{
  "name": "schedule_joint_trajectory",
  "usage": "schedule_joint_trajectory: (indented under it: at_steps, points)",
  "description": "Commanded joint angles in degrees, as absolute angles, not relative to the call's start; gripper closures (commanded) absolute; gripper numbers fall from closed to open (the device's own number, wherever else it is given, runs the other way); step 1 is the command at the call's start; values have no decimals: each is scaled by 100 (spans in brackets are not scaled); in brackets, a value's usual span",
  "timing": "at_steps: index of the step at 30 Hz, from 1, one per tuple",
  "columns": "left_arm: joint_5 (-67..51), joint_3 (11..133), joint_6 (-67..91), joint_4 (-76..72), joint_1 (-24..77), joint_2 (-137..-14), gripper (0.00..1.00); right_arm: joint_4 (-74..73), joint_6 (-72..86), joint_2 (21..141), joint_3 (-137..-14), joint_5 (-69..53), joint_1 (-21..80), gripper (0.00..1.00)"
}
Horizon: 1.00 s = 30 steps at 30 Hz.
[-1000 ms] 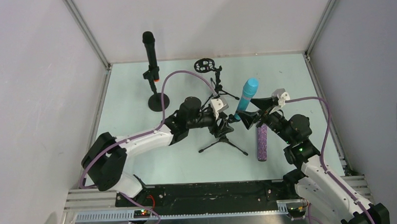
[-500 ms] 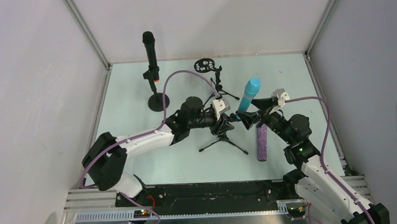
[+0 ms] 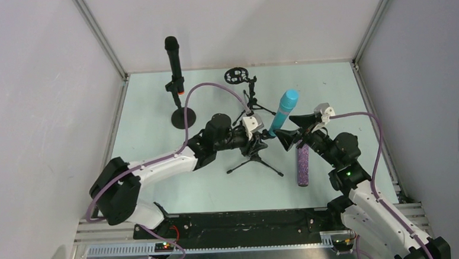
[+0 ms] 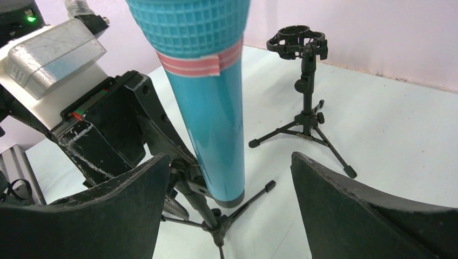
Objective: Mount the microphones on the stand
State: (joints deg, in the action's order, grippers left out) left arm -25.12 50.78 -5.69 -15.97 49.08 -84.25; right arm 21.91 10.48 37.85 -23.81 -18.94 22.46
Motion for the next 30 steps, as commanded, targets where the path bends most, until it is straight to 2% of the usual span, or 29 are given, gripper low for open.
schedule_joint_trajectory:
  at_steps: [1,14,30]
  points:
    - [-2131,4993,-875,-2310,4913,-7840,99,2176,1046,3648,-2632,-1934,2224,14]
    - [-1883,4798,-796,-2503,4850,-7255,100,1918,860,3611,-2637,-2173,2285,15]
    - [-2059,4781,-617,-2488,4551,-6795,100,1857,167,4181,-2637,-1944,3047,16]
